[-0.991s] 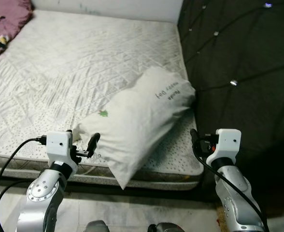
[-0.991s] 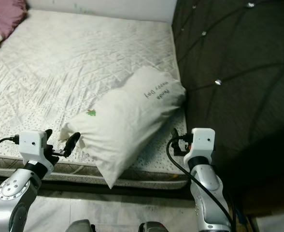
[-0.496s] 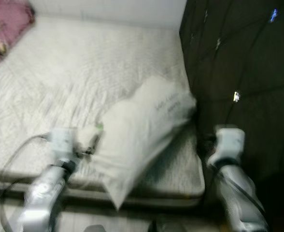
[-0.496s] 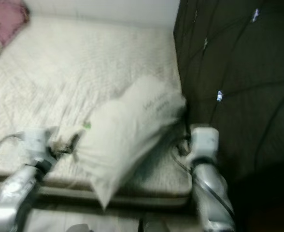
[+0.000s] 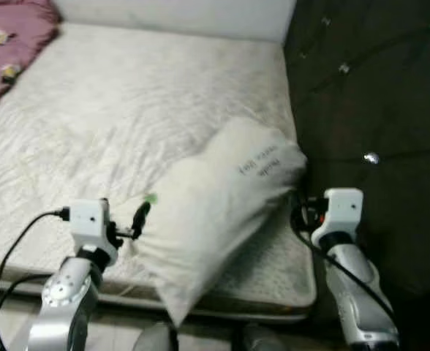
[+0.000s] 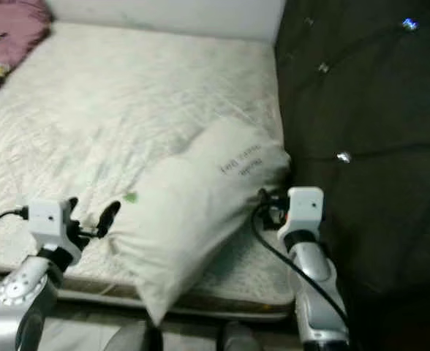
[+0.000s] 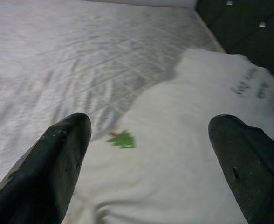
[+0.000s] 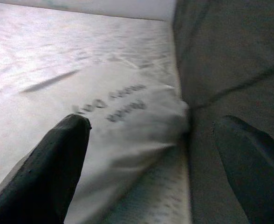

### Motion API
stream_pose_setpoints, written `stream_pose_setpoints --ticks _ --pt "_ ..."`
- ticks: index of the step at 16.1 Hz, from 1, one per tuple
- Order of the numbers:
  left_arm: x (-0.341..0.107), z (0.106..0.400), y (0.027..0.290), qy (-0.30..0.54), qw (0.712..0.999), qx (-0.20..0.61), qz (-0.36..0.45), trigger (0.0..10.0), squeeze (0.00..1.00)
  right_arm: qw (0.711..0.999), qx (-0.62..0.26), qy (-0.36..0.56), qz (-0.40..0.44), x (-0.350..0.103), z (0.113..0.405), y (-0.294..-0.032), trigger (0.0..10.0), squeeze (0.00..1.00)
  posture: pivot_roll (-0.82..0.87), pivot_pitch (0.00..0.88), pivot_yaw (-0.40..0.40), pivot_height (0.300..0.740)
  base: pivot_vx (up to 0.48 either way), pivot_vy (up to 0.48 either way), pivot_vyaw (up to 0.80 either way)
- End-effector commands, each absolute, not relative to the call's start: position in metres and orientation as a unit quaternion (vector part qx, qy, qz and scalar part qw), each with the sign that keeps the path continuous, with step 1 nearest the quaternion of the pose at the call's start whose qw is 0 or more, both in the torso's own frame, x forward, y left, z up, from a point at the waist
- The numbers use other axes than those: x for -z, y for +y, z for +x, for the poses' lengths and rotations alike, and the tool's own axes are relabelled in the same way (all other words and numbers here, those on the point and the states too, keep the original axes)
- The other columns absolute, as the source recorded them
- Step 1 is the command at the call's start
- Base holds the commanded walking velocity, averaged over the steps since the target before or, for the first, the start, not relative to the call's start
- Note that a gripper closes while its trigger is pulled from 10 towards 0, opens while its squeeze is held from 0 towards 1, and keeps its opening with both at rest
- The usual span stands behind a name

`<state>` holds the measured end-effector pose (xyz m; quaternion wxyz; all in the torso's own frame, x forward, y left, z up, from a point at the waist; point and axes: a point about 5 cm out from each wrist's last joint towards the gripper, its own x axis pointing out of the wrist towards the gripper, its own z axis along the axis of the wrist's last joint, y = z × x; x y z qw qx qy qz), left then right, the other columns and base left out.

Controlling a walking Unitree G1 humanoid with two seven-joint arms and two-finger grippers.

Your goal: Clean up the room

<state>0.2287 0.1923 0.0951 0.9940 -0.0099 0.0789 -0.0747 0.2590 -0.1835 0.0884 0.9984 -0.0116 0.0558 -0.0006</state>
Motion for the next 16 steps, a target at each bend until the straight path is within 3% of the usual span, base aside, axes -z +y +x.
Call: stream_pose_setpoints --ticks 1,3,11,16 --pt "-0.0954 0.2279 0.1948 0.083 0.994 0.073 -0.005 10.0 0.00 0.998 0.006 0.062 -0.013 -0.0859 0.2570 -0.1861 10.0 0.00 0.02 0.131 -0.047 0.740 0.000 0.000 -0.80" --pt "-0.0956 0.2280 0.1947 0.083 0.994 0.074 -0.006 10.0 0.00 0.998 0.005 0.062 -0.013 -0.0859 0.2568 -0.1861 10.0 0.00 0.02 0.133 -0.048 0.740 0.000 0.405 -0.72" --pt "-0.0952 0.2295 0.1954 0.083 0.994 0.069 -0.007 10.0 0.00 0.998 0.003 0.059 -0.016 -0.0864 0.2587 -0.1858 10.0 0.00 0.02 0.131 -0.049 0.740 0.000 0.480 0.00" --pt "-0.0956 0.2297 0.2038 0.082 0.996 0.034 -0.012 10.0 0.00 0.999 0.003 0.045 -0.008 -0.0908 0.2590 -0.1853 10.0 0.00 0.02 0.124 -0.050 0.740 0.000 0.000 0.00"
